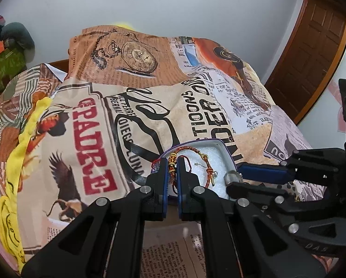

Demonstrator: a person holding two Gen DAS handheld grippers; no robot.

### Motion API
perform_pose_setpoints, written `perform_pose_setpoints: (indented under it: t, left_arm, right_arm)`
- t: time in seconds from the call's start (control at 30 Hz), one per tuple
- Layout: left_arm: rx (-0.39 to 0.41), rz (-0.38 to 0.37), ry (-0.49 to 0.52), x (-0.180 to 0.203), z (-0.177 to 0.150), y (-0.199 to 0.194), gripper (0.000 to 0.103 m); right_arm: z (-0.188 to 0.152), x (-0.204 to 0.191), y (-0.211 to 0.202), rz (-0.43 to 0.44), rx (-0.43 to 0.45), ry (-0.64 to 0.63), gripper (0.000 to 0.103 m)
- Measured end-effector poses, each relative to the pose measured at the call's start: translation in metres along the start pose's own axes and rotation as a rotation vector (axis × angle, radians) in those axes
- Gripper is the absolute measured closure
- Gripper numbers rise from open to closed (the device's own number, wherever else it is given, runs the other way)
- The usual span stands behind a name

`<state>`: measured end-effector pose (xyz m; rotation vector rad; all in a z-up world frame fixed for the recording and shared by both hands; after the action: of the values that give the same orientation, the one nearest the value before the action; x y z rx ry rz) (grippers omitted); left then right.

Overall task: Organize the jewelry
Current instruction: 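Open both tools over the tin, dropping the gold bracelet and silver ring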

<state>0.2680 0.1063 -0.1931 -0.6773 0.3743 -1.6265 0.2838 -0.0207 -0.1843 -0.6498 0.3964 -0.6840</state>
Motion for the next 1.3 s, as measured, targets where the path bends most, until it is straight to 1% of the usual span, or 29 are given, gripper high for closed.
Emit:
perform_pose_setpoints:
  t: [0.1,0.27,0.37,0.43,0.57,0.67,0.7,0.77,0.83,0.87,0.97,1.17,1.3]
  left_arm:
    - [-0.001,-0.003,0.015,0.003,-0.001,-0.001,0.098]
    - [0.001,0.023,0.043,0.007,-0.001,-0.008,0.098]
    - [0.004,0.045,0.054,0.006,0.0,-0.012,0.096]
    - [0.009,0.057,0.044,0.003,0.0,-0.018,0.094]
    - [0.022,0.062,-0.02,-0.008,0.0,-0.031,0.085]
    - [0.037,0.075,-0.046,-0.015,-0.001,-0.043,0.082]
    - [0.041,0.08,-0.051,-0.017,-0.001,-0.047,0.082]
    - [0.046,0.092,-0.053,-0.019,-0.001,-0.053,0.08]
    - [0.049,0.108,-0.045,-0.02,-0.001,-0.058,0.078]
    - [0.05,0.114,-0.04,-0.02,-0.001,-0.06,0.077]
    - [0.051,0.119,-0.028,-0.018,-0.002,-0.068,0.077]
    - [0.066,0.105,-0.011,-0.006,0.0,-0.083,0.076]
    - [0.084,0.086,0.003,0.008,0.004,-0.092,0.07]
  right_arm:
    - [-0.001,-0.001,0.003,-0.001,-0.01,-0.008,0.083]
    - [-0.002,-0.003,0.007,-0.003,-0.023,-0.018,0.083]
    - [-0.002,-0.004,0.008,-0.012,-0.022,-0.028,0.083]
    - [-0.002,-0.005,0.008,-0.023,-0.02,-0.038,0.083]
    - [-0.002,-0.006,0.008,-0.02,-0.032,-0.042,0.083]
    - [-0.002,-0.008,0.008,-0.035,-0.037,-0.055,0.083]
    - [-0.002,-0.008,0.008,-0.046,-0.038,-0.061,0.082]
    - [-0.001,-0.008,0.007,-0.06,-0.038,-0.067,0.076]
    - [-0.001,-0.008,0.003,-0.071,-0.027,-0.067,0.067]
    - [0.0,-0.008,0.0,-0.073,-0.018,-0.065,0.066]
    - [0.003,-0.007,-0.009,-0.069,0.001,-0.055,0.066]
    - [0.01,-0.004,-0.04,-0.099,0.07,-0.059,0.066]
    - [0.01,0.001,-0.07,-0.116,0.126,-0.051,0.066]
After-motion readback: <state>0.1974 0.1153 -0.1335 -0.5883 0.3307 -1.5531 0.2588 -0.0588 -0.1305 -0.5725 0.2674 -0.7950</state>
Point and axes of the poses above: each gripper's, at about its wrist camera, not at the fingertips, and y roughly the way its jaws point, x to its right, z to its top, the point moved 2 cm from there along y, roughly the way its jaws point, and after that the axes turned 11 degrees about x, right-handed, at the moved point
